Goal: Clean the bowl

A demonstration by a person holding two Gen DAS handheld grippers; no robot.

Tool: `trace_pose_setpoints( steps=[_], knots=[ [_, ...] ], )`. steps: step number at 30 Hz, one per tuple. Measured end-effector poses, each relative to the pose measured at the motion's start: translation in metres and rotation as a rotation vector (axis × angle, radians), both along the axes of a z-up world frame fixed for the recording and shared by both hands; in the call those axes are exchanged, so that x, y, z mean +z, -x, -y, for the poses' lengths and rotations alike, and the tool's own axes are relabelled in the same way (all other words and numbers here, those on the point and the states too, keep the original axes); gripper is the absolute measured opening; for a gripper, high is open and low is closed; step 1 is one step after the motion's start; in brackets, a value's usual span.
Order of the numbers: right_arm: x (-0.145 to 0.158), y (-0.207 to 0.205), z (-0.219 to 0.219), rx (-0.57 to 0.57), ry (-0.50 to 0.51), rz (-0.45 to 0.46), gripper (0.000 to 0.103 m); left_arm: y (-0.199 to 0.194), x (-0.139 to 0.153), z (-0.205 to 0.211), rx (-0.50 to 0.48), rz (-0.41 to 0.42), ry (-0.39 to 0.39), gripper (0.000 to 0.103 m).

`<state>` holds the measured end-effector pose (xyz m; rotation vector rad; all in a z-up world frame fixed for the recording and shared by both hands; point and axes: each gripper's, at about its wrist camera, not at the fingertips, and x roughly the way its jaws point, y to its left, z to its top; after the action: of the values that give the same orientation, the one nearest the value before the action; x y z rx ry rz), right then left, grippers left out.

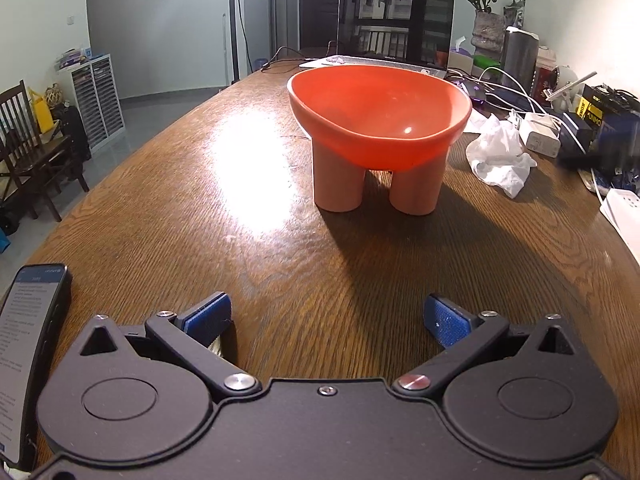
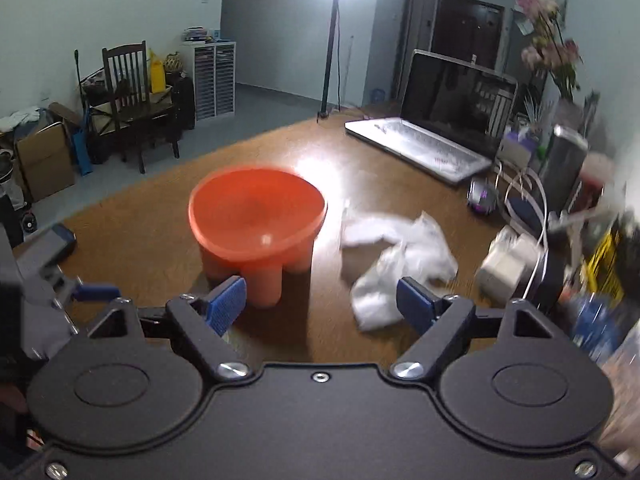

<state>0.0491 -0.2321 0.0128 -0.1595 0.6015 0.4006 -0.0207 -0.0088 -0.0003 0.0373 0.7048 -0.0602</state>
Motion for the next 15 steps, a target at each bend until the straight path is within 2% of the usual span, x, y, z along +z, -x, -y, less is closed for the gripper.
trace_pose_setpoints(
  steps=[4,7,12,15],
  knots=[
    [-0.036,0.010,0.014,-0.030,-0.044,-0.090,0.085,0.000,0.000,-0.002,-0.009,0.002,0.000,0.103],
    [-0.050,0.017,0.015,-0.025,-0.049,-0.114,0.085,-0.001,0.000,-0.001,-0.008,0.003,0.000,0.103],
    [-0.054,0.031,0.018,-0.013,-0.048,-0.075,0.087,-0.001,-0.001,0.000,-0.009,0.008,-0.002,0.103],
    [-0.057,0.028,0.020,-0.007,-0.050,-0.078,0.101,-0.002,-0.001,0.000,-0.012,0.014,0.000,0.103]
  ],
)
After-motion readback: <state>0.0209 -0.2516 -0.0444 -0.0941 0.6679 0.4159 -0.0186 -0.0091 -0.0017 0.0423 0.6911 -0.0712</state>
